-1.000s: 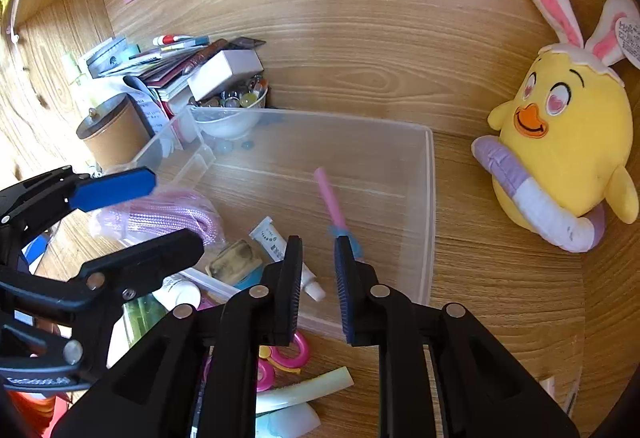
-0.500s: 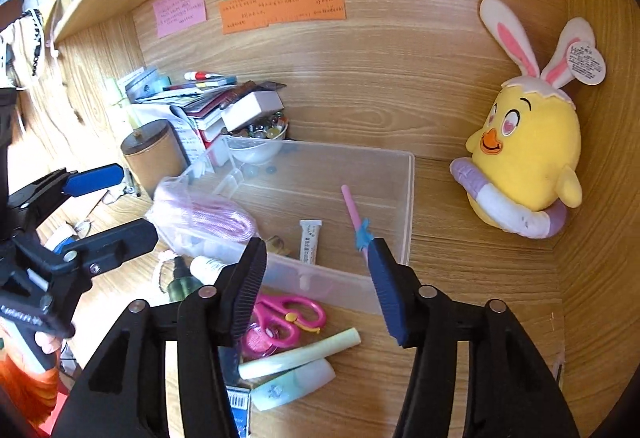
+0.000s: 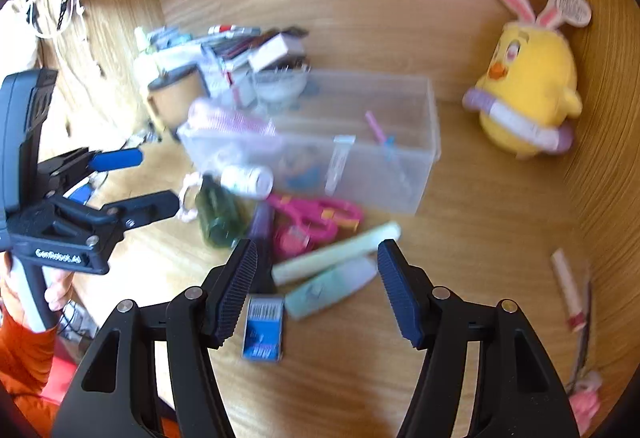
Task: Organize objects
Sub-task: 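Grasp the green bottle with the left gripper while the right grasps the blue Max box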
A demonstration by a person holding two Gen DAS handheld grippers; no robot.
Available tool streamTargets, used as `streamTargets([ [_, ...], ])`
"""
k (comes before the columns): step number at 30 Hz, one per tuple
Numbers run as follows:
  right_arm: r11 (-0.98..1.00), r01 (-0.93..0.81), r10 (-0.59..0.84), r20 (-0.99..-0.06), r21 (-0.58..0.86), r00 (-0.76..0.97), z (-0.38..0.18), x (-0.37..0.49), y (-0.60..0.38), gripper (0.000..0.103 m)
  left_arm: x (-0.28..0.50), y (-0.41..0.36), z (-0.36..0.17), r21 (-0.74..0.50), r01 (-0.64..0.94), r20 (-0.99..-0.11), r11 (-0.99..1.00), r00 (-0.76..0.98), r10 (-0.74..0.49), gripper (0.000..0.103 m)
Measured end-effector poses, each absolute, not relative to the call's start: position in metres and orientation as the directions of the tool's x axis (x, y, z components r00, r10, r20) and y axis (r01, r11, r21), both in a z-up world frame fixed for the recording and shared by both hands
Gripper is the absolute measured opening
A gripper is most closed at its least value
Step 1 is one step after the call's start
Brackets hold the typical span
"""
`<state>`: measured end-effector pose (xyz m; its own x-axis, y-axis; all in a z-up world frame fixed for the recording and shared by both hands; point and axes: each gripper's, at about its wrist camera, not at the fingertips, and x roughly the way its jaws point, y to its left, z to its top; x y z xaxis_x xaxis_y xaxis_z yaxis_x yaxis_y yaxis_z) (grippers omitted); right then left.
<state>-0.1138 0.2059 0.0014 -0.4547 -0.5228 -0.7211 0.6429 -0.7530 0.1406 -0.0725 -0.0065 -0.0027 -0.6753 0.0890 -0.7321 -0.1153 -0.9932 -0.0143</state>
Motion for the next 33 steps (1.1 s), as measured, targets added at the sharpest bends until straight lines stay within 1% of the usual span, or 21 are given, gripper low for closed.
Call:
streamTargets([
  [4, -0.753, 0.632, -0.526, -0.745, 0.185, -0.409, -0.018, -0.104, 0.211, 0.059, -0.075, -0.001, -0.024, -0.034, -0.125, -0.769, -0.992, -0.631, 0.106, 0.102],
  [7, -0.753, 0.620, -0.536, -0.753, 0.222, -0.381, -0.030, -0.100, 0.215, 0.059, -0.078, -0.001, -0.034, -0.043, -0.107, -0.779, -0.993, -0.619, 0.100, 0.102],
  [10, -0.749, 0.615, -0.547, -0.755, 0.248, -0.362, -0.039, -0.095, 0.215, 0.059, -0.081, -0.003, -0.035, -0.055, -0.088, -0.771, -0.995, -0.629, 0.099, 0.102],
  [13, -0.752, 0.624, -0.527, -0.762, 0.212, -0.377, -0.043, -0.089, 0.207, 0.059, -0.084, -0.003, -0.031, -0.052, -0.073, -0.748, -0.996, -0.658, 0.087, 0.101],
  [14, -0.753, 0.629, -0.519, -0.761, 0.193, -0.388, -0.043, -0.087, 0.204, 0.059, -0.084, -0.002, -0.030, -0.049, -0.074, -0.741, -0.996, -0.666, 0.086, 0.097],
  [15, -0.752, 0.635, -0.514, -0.762, 0.180, -0.393, -0.043, -0.085, 0.201, 0.058, -0.085, -0.001, -0.029, -0.046, -0.081, -0.739, -0.996, -0.668, 0.088, 0.091],
  [16, -0.750, 0.639, -0.511, -0.762, 0.170, -0.397, -0.044, -0.084, 0.198, 0.058, -0.086, 0.001, -0.030, -0.041, -0.091, -0.741, -0.995, -0.665, 0.092, 0.088],
  [17, -0.747, 0.644, -0.509, -0.763, 0.162, -0.399, -0.044, -0.082, 0.195, 0.055, -0.087, 0.003, -0.031, -0.036, -0.097, -0.743, -0.995, -0.663, 0.091, 0.084],
  [19, -0.748, 0.651, -0.491, -0.764, 0.126, -0.418, -0.045, -0.079, 0.188, 0.050, -0.090, 0.005, -0.036, -0.026, -0.102, -0.748, -0.994, -0.658, 0.087, 0.079],
  [20, -0.750, 0.653, -0.479, -0.765, 0.103, -0.430, -0.045, -0.078, 0.185, 0.046, -0.091, 0.006, -0.038, -0.024, -0.105, -0.753, -0.994, -0.652, 0.087, 0.073],
  [21, -0.749, 0.657, -0.473, -0.765, 0.088, -0.437, -0.045, -0.077, 0.183, 0.044, -0.092, 0.006, -0.040, -0.025, -0.108, -0.758, -0.994, -0.646, 0.090, 0.065],
  [23, -0.749, 0.658, -0.468, -0.763, 0.074, -0.447, -0.046, -0.076, 0.181, 0.033, -0.093, 0.006, -0.042, -0.034, -0.114, -0.765, -0.993, -0.636, 0.099, 0.058],
  [24, -0.750, 0.658, -0.464, -0.762, 0.066, -0.452, -0.046, -0.076, 0.180, 0.028, -0.092, 0.005, -0.041, -0.041, -0.114, -0.761, -0.993, -0.640, 0.105, 0.058],
  [25, -0.750, 0.659, -0.462, -0.762, 0.062, -0.454, -0.046, -0.076, 0.179, 0.025, -0.091, 0.004, -0.040, -0.049, -0.115, -0.755, -0.992, -0.646, 0.112, 0.058],
  [33, -0.755, 0.649, -0.485, -0.746, 0.093, -0.457, -0.040, -0.077, 0.186, 0.025, -0.074, -0.002, -0.029, -0.053, -0.109, -0.721, -0.993, -0.683, 0.114, 0.057],
])
